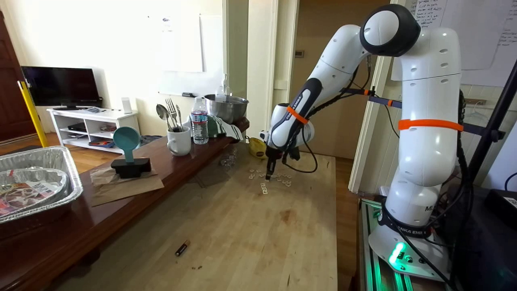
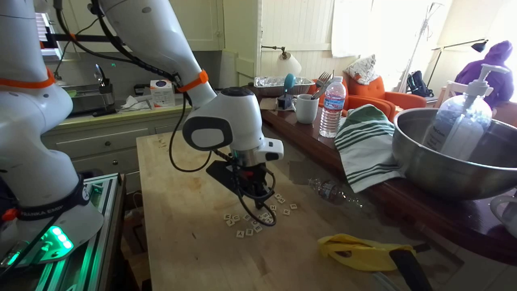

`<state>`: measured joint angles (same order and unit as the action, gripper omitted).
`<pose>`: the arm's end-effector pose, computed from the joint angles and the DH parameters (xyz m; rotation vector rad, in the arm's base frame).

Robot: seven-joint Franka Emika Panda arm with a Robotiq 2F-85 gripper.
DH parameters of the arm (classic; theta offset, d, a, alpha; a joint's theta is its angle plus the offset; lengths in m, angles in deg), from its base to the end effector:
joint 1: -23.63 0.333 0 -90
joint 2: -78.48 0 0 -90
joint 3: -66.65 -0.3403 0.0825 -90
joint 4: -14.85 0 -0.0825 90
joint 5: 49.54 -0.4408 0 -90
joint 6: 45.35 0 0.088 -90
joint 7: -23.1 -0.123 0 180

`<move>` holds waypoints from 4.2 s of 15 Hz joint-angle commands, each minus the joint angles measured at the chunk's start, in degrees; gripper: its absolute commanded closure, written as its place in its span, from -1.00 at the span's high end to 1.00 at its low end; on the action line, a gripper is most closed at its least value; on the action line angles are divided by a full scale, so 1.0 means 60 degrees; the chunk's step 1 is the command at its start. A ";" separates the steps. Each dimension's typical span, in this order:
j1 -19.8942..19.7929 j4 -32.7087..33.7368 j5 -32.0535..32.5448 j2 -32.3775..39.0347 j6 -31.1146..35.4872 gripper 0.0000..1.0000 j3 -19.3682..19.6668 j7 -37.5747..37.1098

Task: Move the letter L and E to the pile of letters on the left to spell the word POOTLE

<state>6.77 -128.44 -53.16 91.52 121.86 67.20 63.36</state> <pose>0.4943 -0.1591 0.1711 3.0101 0.5151 0.2678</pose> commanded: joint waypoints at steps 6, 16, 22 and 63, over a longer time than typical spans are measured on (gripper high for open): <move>-0.0013 0.0131 0.0036 0.1136 0.0509 -1.00 -0.0325 0.0449; 0.0044 0.0127 0.0105 0.1177 0.0579 -1.00 -0.0351 0.0588; 0.0037 0.0166 0.0041 0.1220 0.0585 -1.00 -0.0460 0.0628; 0.0125 -0.0638 0.0218 -0.0235 0.0119 -1.00 -0.0644 0.1012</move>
<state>7.74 -129.76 -50.69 90.80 122.68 63.75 69.30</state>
